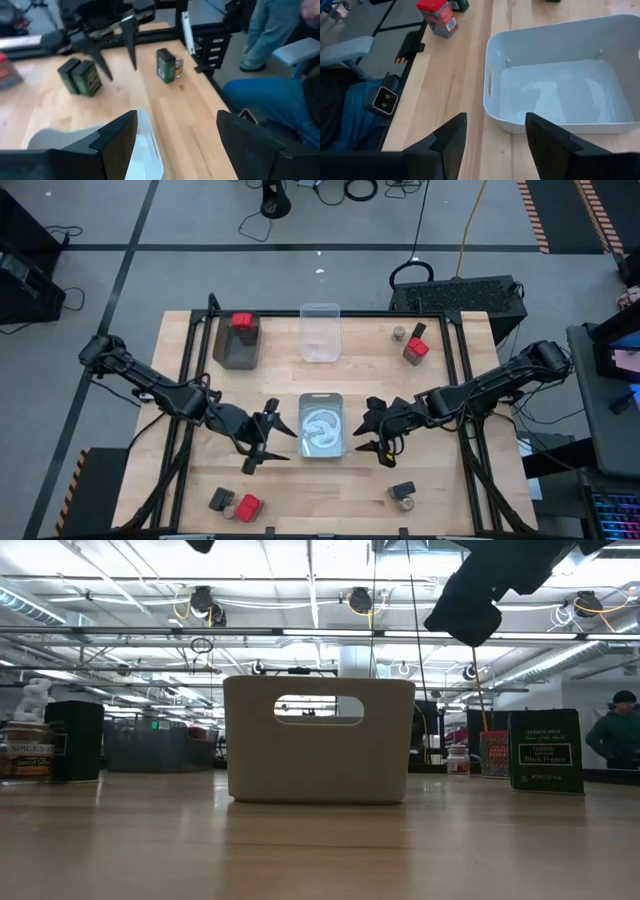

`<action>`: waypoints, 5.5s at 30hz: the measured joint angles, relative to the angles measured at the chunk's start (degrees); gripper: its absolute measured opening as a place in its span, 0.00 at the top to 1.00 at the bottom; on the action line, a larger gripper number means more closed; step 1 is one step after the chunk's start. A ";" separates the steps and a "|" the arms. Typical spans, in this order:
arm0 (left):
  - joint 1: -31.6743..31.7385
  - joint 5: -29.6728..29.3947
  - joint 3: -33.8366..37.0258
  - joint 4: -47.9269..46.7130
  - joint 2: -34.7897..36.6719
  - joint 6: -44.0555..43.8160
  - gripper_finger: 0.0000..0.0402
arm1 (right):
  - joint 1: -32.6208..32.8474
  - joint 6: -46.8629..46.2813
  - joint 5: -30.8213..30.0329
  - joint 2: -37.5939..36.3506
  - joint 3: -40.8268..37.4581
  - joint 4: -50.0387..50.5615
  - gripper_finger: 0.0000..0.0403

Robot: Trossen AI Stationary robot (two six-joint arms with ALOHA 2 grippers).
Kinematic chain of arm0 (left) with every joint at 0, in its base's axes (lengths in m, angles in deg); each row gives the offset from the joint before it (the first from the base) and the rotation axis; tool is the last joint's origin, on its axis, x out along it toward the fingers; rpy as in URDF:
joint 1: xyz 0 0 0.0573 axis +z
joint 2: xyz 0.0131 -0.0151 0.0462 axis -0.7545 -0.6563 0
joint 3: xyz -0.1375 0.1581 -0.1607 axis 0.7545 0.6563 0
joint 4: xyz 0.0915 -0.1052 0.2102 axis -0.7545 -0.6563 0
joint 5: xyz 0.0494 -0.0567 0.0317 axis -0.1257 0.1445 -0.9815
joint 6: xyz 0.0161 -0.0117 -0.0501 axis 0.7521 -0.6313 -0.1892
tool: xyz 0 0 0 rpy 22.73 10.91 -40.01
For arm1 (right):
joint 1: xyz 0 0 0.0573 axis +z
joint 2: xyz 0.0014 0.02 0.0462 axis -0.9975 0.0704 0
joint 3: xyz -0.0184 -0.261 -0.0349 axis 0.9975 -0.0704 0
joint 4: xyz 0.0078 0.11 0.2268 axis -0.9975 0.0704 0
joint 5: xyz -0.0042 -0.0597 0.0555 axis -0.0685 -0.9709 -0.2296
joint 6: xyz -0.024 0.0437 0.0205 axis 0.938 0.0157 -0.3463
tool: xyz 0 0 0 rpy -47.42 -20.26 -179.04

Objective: Sort spices by type
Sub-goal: Put the red seasoning can into the black transparent bin

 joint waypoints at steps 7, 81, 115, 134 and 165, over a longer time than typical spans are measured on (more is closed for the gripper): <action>1.30 -10.95 0.00 -6.91 -0.30 -3.42 0.31 | -1.58 1.59 -0.79 -0.33 0.00 5.76 0.53; 33.06 22.49 12.81 21.34 -0.74 15.89 0.31 | -68.02 26.09 -3.02 -5.45 -2.28 41.11 0.16; 33.06 22.47 12.81 21.02 -0.74 14.85 0.31 | -67.64 26.63 -3.25 -5.47 -4.31 38.84 0.51; 32.74 22.42 12.81 22.99 -0.74 14.43 0.31 | -50.32 20.36 3.35 -5.42 9.14 48.95 0.50; 27.81 16.83 -16.54 -1.91 -17.86 5.36 0.31 | -16.80 17.18 4.16 -0.16 15.45 34.82 0.50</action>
